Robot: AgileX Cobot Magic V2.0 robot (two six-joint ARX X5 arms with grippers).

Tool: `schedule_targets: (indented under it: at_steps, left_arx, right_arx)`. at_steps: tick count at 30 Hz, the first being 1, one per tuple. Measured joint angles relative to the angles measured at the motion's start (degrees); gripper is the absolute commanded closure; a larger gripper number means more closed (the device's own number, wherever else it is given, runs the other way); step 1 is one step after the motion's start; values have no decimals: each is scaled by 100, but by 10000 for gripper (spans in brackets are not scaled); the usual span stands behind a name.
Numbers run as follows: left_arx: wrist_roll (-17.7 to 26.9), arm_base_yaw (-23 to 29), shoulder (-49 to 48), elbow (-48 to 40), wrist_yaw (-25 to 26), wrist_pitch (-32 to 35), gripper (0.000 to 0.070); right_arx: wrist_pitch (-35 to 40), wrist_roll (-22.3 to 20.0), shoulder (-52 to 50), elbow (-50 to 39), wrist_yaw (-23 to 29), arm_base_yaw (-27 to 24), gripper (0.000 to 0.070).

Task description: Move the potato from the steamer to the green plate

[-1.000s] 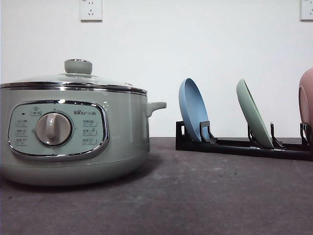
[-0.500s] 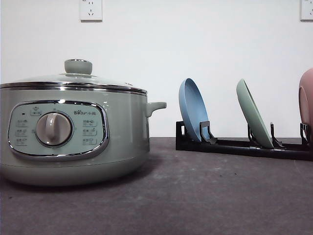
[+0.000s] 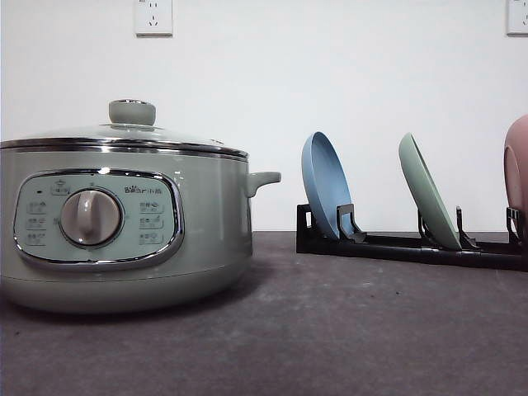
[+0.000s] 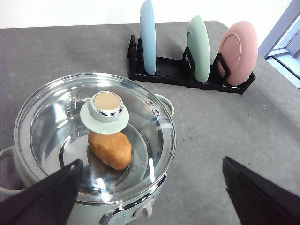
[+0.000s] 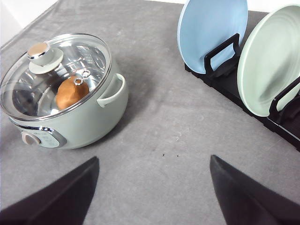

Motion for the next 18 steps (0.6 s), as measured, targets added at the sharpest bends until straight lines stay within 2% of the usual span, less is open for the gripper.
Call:
schedule_targets:
  at_steps: [12,18]
  left_arx:
    - [0,0,0,0,0,0,92]
    - [0,0,0,0,0,0,94]
  right_arx:
    - [18,67,4,0,3,0,221]
    - [321,436,153,1,99,0,221]
